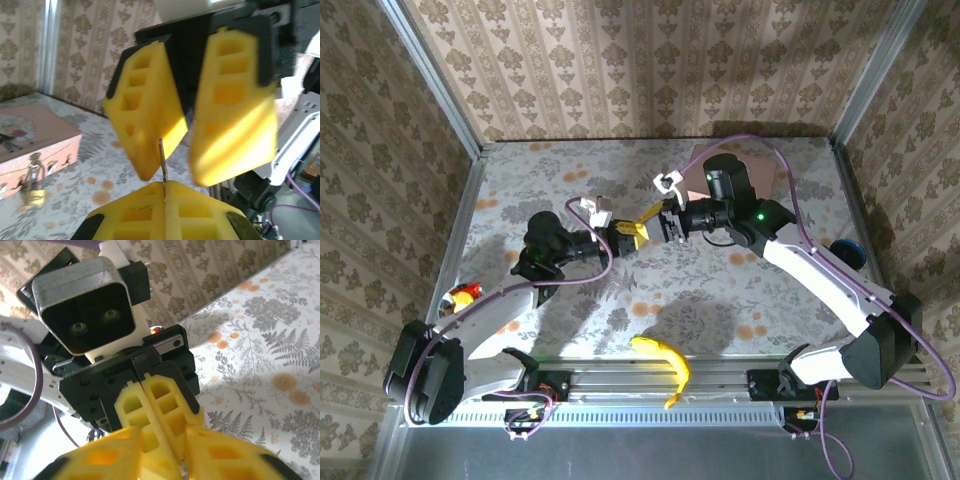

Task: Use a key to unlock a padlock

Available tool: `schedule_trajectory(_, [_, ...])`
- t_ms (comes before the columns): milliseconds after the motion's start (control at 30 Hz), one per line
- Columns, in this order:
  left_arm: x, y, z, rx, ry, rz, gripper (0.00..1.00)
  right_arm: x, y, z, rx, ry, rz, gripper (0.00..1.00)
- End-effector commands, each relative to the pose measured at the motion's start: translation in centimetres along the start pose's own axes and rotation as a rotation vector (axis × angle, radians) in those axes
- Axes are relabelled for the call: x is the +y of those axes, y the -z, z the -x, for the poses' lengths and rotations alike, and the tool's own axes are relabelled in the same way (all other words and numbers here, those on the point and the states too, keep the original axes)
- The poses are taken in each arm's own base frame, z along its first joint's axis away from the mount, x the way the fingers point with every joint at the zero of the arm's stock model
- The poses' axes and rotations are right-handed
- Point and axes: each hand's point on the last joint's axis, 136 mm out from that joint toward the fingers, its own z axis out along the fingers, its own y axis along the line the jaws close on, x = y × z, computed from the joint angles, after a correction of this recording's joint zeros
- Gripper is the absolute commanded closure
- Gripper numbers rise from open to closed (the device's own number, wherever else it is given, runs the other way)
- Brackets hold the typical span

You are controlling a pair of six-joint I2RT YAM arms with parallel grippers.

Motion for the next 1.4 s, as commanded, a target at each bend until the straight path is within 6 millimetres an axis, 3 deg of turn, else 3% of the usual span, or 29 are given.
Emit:
schedule_trajectory(0, [1.6,0.2,0.7,-0.013,-0.015,0.137,1.00,-1.5,0.0,1.7,-0.073,-0.046,-0.104,0.53])
schedule_trajectory(167, [3.0,0.7,0.3,-0.019,-0.010,0.260,1.00,-4.0,2.0,3.9,-0.216,-0.134,-0.310,0.49])
schedule_trajectory(333, [3.5,0.9,0.6,-0.038,-0.016,0.312,1.00,-5.8,2.6,3.0,-0.199,-0.173,-0.477,0.57])
schedule_trajectory(667, [4.3,0.2,0.4,-0.039,0.000,0.331,1.00,-4.8,0.7,2.3,-0.128,-0.123,-0.585,0.58])
schedule_trajectory(833, [4.3,0.1,0.6,-0.045,-0.007,0.338,1.00,-5.4,-0.9,2.0,-0.067,-0.106,-0.632,0.58])
schedule_trajectory(1367, [4.8,0.4,1.0,-0.069,-0.018,0.379,1.00,-6.8,-2.8,1.2,0.057,-0.046,-0.839,0.64])
